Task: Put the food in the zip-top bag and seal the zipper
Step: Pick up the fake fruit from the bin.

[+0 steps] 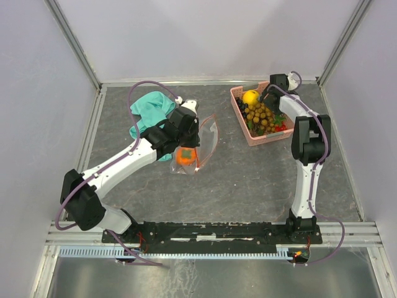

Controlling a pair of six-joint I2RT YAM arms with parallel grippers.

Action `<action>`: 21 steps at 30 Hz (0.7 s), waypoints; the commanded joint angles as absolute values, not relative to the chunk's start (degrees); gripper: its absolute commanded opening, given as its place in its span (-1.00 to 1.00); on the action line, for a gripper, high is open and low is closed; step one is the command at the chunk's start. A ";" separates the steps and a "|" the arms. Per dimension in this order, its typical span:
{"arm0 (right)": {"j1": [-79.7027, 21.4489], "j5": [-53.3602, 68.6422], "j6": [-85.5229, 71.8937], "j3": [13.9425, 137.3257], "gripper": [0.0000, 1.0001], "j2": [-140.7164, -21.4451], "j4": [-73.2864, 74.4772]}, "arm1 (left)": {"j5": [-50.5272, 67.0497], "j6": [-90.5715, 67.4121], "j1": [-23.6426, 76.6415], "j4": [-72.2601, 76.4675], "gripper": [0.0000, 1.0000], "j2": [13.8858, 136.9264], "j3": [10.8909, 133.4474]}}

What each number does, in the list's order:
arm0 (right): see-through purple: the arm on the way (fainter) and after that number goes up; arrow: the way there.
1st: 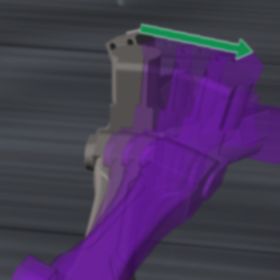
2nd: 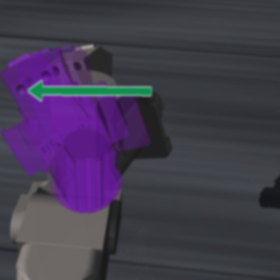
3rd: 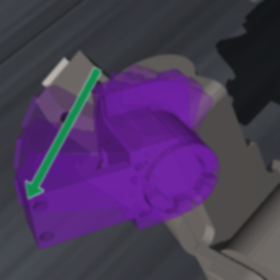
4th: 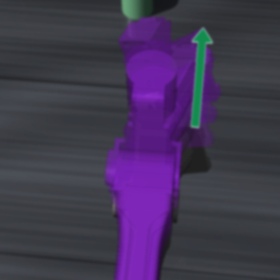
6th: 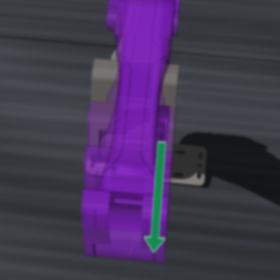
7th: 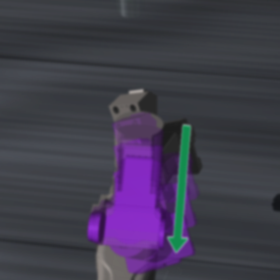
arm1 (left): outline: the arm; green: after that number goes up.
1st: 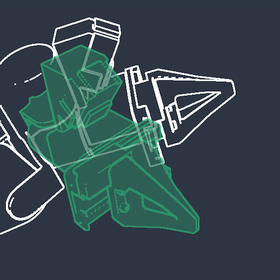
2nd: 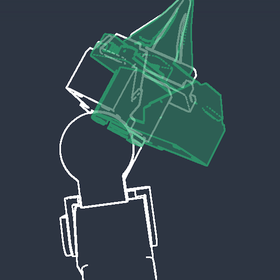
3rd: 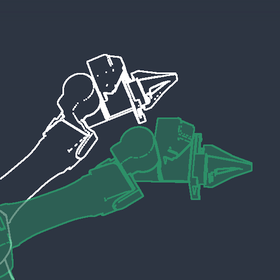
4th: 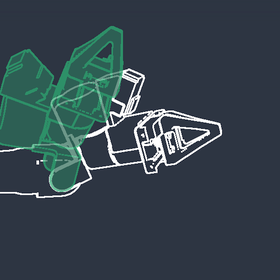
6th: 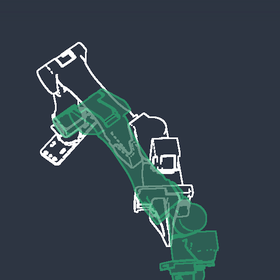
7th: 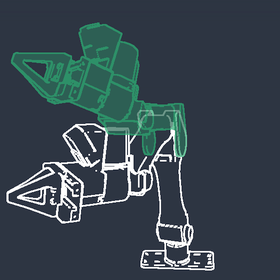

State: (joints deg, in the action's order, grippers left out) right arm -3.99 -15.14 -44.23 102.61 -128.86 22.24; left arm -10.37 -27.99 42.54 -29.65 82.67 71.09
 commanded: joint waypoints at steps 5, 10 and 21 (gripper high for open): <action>-3.63 -12.03 -41.19 97.78 0.59 -121.61 17.76 | -10.38 -26.83 42.10 -27.69 -0.95 81.60 73.21; -3.66 -11.33 -37.31 94.13 0.56 -116.01 15.95 | -10.65 -26.17 41.93 -27.60 -0.95 81.11 73.04; -3.74 -10.37 -29.80 84.94 0.56 -104.87 13.92 | -10.43 -23.12 41.57 -26.90 -0.95 79.12 73.40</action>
State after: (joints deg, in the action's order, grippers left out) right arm -3.60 -11.77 -33.87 87.46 -110.37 16.58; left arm -10.39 -27.31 41.95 -29.47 81.76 71.09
